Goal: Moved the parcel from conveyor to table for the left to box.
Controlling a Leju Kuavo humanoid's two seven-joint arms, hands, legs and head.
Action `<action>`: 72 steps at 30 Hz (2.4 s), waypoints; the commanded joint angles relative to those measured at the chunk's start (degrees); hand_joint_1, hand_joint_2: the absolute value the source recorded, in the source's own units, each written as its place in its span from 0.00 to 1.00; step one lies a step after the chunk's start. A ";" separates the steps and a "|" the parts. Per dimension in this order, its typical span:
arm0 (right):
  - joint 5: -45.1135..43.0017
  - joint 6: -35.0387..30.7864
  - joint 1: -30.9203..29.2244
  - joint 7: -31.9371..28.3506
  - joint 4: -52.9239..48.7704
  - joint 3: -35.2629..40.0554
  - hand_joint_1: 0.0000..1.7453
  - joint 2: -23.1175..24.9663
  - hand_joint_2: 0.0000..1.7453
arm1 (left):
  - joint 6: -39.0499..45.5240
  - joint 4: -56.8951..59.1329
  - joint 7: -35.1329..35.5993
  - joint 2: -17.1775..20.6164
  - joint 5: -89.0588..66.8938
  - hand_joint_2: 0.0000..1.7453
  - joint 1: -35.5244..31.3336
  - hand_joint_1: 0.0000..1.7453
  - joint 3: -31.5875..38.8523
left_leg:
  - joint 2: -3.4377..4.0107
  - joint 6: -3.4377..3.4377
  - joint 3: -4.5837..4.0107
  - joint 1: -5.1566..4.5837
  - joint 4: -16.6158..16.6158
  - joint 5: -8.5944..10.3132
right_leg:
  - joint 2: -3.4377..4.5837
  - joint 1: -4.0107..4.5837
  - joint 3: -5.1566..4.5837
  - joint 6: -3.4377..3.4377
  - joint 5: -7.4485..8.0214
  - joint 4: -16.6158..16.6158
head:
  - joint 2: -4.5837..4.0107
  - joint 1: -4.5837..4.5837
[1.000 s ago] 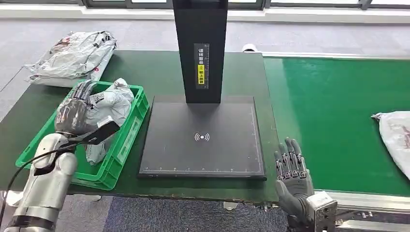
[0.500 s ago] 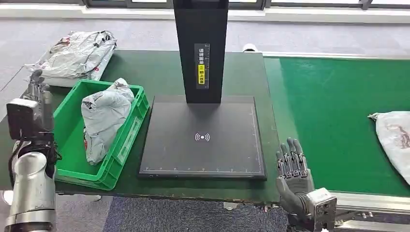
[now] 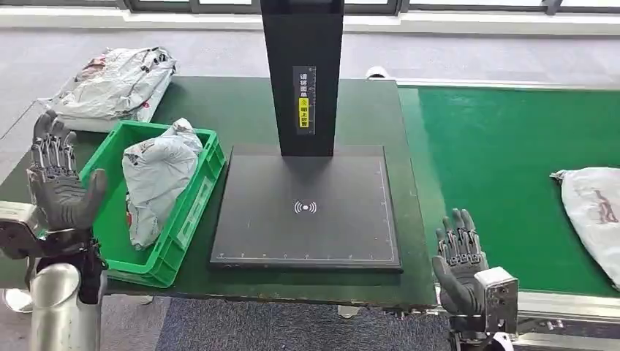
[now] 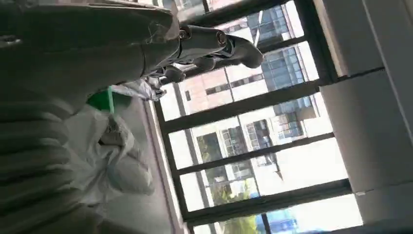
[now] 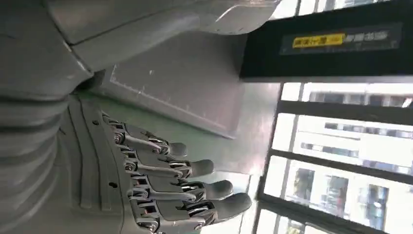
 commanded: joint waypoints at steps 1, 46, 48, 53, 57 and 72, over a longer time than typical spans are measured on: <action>2.26 0.49 -9.58 0.91 15.07 -14.55 0.00 -1.19 1.00 | 3.07 -1.06 -0.21 -3.40 -3.78 1.00 4.33 0.00 -13.33 | -0.10 0.15 0.16 -0.02 -0.15 0.07 | -0.39 0.03 0.32 0.04 0.05 -0.27 | 0.02 0.00; 64.91 0.69 -50.66 48.83 84.48 -3.52 0.00 -32.93 1.00 | -6.29 22.52 1.89 -9.85 6.30 1.00 8.76 0.00 -22.86 | -0.11 0.73 -0.09 -0.34 -0.04 0.21 | -0.41 -0.46 0.18 0.53 0.26 -0.26 | 0.02 0.02; 64.92 0.68 -50.75 48.83 84.42 -3.52 0.00 -32.87 1.00 | -6.29 22.52 1.89 -9.86 6.30 1.00 8.75 0.00 -22.87 | -0.11 0.75 -0.21 -0.37 0.05 0.19 | -0.29 -0.51 0.05 0.57 0.25 -0.15 | 0.02 0.02; 65.36 2.42 -50.35 47.91 84.15 -3.97 0.00 -32.50 1.00 | -6.24 22.38 1.61 -9.63 6.53 1.00 9.25 0.00 -22.66 | -0.02 0.74 -0.15 -0.35 -0.02 0.21 | -0.33 -0.47 0.09 0.53 0.28 -0.23 | 0.00 0.02; 64.68 0.39 -50.79 45.79 83.90 -5.36 0.00 -30.63 1.00 | -6.05 21.36 1.35 -9.35 6.67 1.00 10.23 0.00 -22.42 | 0.03 0.75 -0.18 -0.36 0.02 0.18 | -0.19 -0.50 0.03 0.57 0.27 -0.17 | 0.02 0.02; 68.19 -5.74 -53.34 43.40 82.98 -4.01 0.00 -27.36 1.00 | -4.74 21.08 1.11 -9.79 6.75 1.00 10.87 0.00 -22.13 | 0.07 0.75 -0.27 -0.39 0.05 0.17 | -0.09 -0.54 -0.05 0.58 0.28 -0.10 | 0.02 0.02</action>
